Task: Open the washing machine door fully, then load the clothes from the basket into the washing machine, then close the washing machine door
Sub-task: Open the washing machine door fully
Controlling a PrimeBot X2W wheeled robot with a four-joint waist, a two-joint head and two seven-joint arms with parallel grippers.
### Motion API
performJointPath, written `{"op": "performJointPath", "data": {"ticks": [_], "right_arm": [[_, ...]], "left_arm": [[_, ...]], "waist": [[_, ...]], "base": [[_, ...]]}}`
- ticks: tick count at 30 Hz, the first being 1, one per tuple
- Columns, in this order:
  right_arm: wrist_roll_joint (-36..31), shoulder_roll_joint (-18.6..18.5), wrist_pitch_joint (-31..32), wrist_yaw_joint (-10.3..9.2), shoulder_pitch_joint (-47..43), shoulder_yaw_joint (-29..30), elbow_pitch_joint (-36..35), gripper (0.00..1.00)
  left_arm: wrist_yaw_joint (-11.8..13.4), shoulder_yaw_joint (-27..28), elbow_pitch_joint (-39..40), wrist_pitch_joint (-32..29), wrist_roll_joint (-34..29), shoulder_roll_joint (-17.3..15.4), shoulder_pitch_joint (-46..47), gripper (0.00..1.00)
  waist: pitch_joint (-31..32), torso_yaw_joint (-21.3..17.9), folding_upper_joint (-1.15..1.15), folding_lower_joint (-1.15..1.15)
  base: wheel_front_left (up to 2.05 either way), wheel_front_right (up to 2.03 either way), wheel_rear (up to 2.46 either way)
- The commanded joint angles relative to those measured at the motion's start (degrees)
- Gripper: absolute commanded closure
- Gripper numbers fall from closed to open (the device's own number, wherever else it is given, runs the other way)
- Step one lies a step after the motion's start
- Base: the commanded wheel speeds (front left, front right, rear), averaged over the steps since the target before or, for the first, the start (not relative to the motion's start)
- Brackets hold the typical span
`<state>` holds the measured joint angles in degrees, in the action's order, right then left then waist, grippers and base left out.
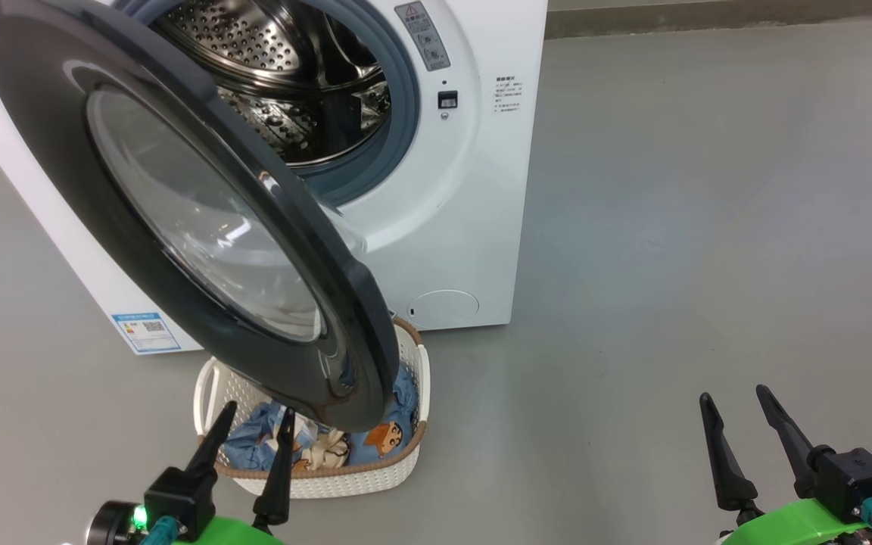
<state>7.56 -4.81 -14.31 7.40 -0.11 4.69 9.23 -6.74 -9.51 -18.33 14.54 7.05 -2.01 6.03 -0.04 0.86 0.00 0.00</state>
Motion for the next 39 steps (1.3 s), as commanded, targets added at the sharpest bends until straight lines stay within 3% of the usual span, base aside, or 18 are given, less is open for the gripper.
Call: {"op": "performJointPath", "data": {"ticks": [1,5,6,7,21,29,39], "right_arm": [[-0.16,-0.24,-0.69,0.09,0.2,-1.13,-1.39,0.0],[-0.24,-0.18,-0.69,0.09,0.18,-1.16,-1.25,0.0],[-0.26,-0.17,-0.69,0.09,0.2,-1.16,-1.27,0.0],[-0.27,-0.15,-0.69,0.09,0.21,-1.18,-1.26,0.0],[-0.43,-0.07,-0.69,0.09,0.65,-1.85,-0.77,0.0],[-0.82,-0.14,-0.69,0.09,1.02,-1.81,-0.91,0.0],[-1.35,-0.3,-0.69,0.09,1.53,-1.29,-1.33,0.0]], "left_arm": [[0.46,1.89,1.08,0.46,0.11,-0.88,0.98,0.0],[0.5,1.98,0.96,0.46,0.1,-0.88,1.04,0.0],[0.5,2.02,0.97,0.46,0.08,-0.88,1.06,0.55],[0.54,2.08,0.98,0.46,0.05,-0.88,1.09,0.99],[1.07,3.75,1.25,0.46,0.24,-0.87,2.35,1.0],[2.27,7.06,3.95,0.46,0.65,-2.69,9.05,1.0],[5.17,7.85,16.39,-4.44,-0.63,-4.49,21.19,1.0]], "waist": [[0.0,0.01,0.0,0.0],[-0.04,-0.04,0.0,0.0],[-0.05,-0.06,0.0,0.0],[-0.06,-0.09,0.0,0.0],[-0.4,-0.63,0.0,0.0],[-1.03,-0.14,0.0,0.0],[-1.7,0.05,0.0,0.0]], "base": [[0.0,0.0,0.0],[0.0,0.0,0.0],[0.0,0.0,0.0],[0.0,0.0,0.0],[0.0,0.0,0.0],[0.0,0.0,0.0],[0.0,0.0,0.0]]}}
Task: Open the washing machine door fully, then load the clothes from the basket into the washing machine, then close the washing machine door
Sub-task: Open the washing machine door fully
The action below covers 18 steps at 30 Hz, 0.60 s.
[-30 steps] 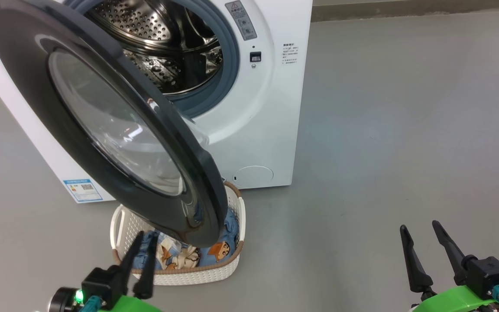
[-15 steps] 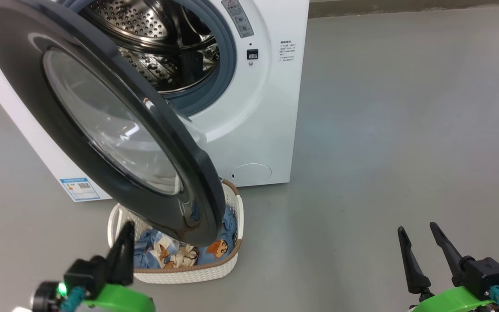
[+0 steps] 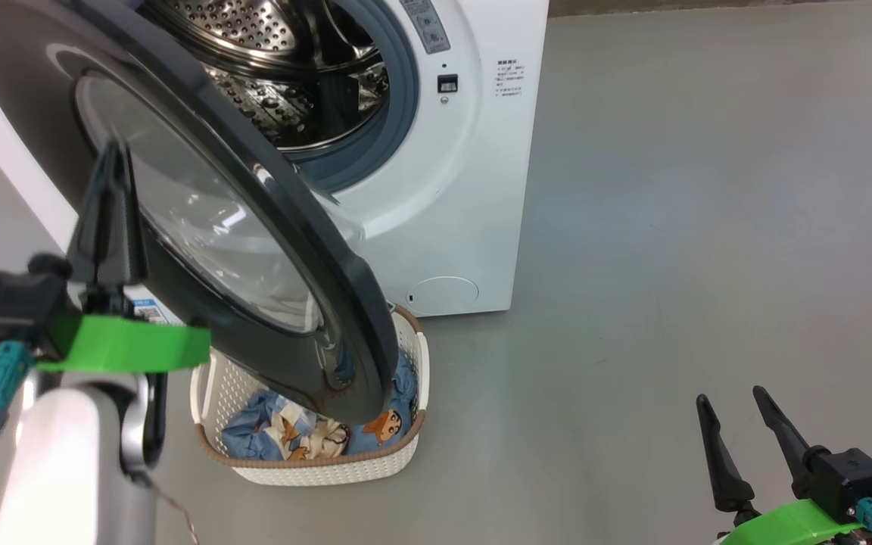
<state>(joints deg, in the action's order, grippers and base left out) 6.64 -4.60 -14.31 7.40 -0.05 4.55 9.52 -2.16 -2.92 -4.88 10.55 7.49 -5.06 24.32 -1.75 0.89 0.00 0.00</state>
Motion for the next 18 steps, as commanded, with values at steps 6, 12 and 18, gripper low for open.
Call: {"op": "performJointPath", "data": {"ticks": [6,12,18], "right_arm": [[-0.53,-0.18,-0.69,0.09,1.04,-0.91,-1.6,0.0],[-0.56,-0.09,-0.69,0.09,1.3,-1.45,-1.61,0.0],[-0.32,-0.19,-0.69,0.09,1.46,-1.97,-1.5,0.0]], "left_arm": [[0.84,-5.02,12.31,-4.39,-2.05,0.56,7.11,1.0],[-1.0,-16.79,14.76,-8.61,1.37,1.91,6.35,1.0],[-0.93,-26.15,12.92,-10.65,5.55,2.14,5.09,1.0]], "waist": [[0.25,0.0,0.0,0.0],[0.18,-0.98,0.0,0.0],[-0.31,-1.85,0.0,0.0]], "base": [[0.0,0.0,0.0],[0.0,0.0,0.0],[0.0,0.0,0.0]]}}
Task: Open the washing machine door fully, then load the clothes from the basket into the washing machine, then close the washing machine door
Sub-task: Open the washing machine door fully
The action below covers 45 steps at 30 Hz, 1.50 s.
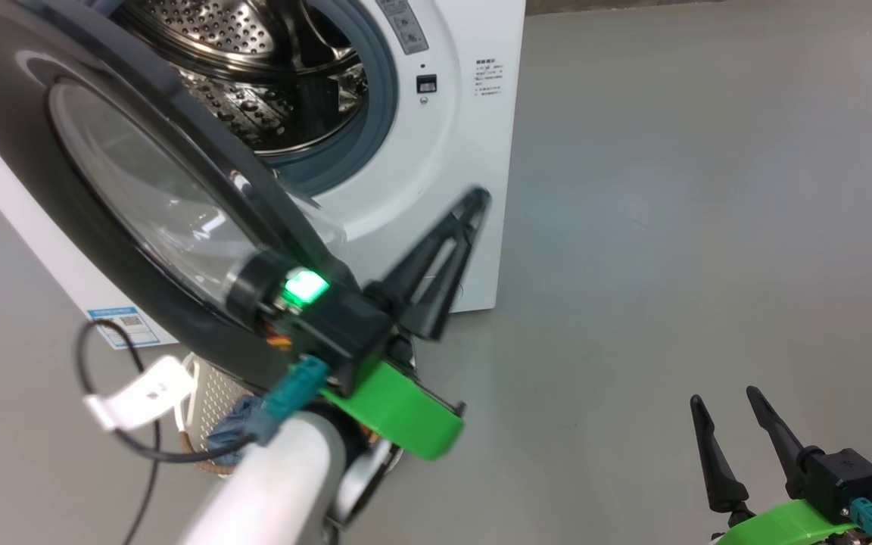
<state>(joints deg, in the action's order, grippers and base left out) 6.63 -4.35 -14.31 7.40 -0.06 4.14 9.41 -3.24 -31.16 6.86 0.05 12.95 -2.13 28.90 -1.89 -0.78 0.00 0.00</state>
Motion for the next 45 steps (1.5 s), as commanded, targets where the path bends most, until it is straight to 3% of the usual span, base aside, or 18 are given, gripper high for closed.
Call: {"op": "performJointPath", "data": {"ticks": [1,6,12,24,45], "right_arm": [[-0.27,-0.46,-0.69,0.09,1.49,-1.64,-1.39,0.0],[-0.11,-0.57,-0.69,0.09,1.48,-1.92,-1.31,0.0],[-0.15,-0.51,-0.69,0.09,1.31,-1.84,-1.31,0.0],[-0.08,-0.42,-0.69,0.09,1.41,-1.37,-1.29,0.0],[-0.07,-0.3,-0.69,0.09,1.36,-0.8,-1.63,0.0]], "left_arm": [[0.62,0.65,0.66,-0.33,0.96,-0.79,0.33,1.0],[3.52,-4.1,-3.23,-1.82,4.79,-0.77,-0.84,1.0],[5.84,-5.14,-10.41,-3.15,7.87,-0.76,-1.65,1.0],[7.59,-2.27,-21.68,-0.4,10.33,-0.77,0.28,1.0],[9.79,-0.5,-25.22,2.75,11.62,-1.71,0.34,1.0]], "waist": [[-0.28,-0.35,0.0,0.0],[-0.62,-0.95,0.0,0.0],[-0.74,-1.06,0.0,0.0],[-1.01,-0.72,0.0,0.0],[-1.52,0.31,0.0,0.0]], "base": [[0.0,0.0,0.0],[0.0,0.0,0.0],[0.0,0.0,0.0],[0.0,0.0,0.0],[0.0,0.0,0.0]]}}
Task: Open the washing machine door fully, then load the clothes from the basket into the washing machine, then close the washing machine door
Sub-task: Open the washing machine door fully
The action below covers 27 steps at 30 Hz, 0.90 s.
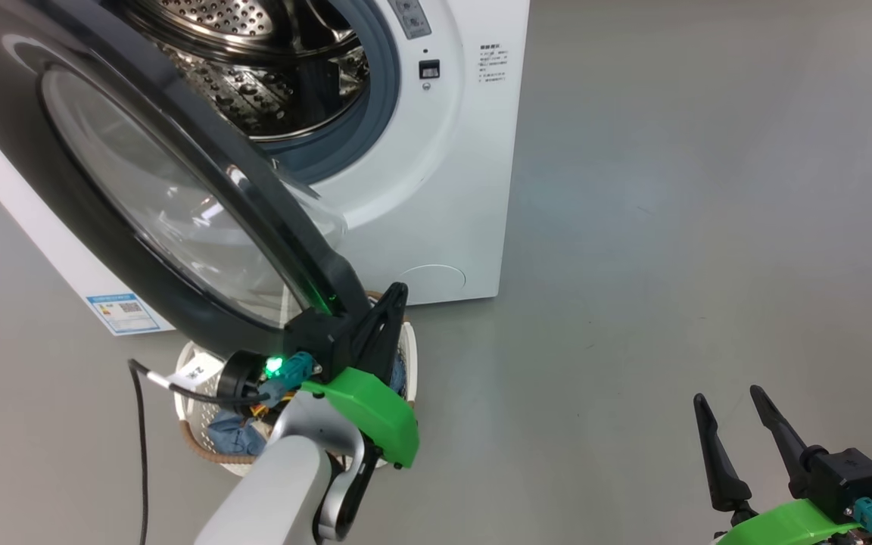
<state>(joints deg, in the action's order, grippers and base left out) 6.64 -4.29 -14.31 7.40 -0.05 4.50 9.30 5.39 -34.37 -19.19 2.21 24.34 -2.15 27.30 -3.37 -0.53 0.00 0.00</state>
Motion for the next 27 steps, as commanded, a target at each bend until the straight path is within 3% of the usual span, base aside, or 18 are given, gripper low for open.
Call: {"op": "performJointPath", "data": {"ticks": [1,10,27], "right_arm": [[-0.08,-0.34,-0.69,0.09,1.34,-1.14,-1.53,0.0],[-0.03,-0.27,-0.69,0.09,1.55,-0.78,-1.64,0.0],[0.11,-0.41,-0.69,0.09,1.41,0.33,-2.02,0.0]], "left_arm": [[1.26,2.71,0.91,0.67,0.23,-1.8,1.79,1.0],[2.96,2.98,3.82,1.02,-0.02,-3.6,-0.77,1.0],[8.93,4.77,16.98,0.37,-0.96,-9.06,-10.05,1.0]], "waist": [[-0.04,0.13,0.0,0.0],[-0.57,0.82,0.0,0.0],[-1.13,3.41,0.0,0.0]], "base": [[0.0,0.0,0.0],[0.0,0.0,0.0],[0.0,0.0,0.0]]}}
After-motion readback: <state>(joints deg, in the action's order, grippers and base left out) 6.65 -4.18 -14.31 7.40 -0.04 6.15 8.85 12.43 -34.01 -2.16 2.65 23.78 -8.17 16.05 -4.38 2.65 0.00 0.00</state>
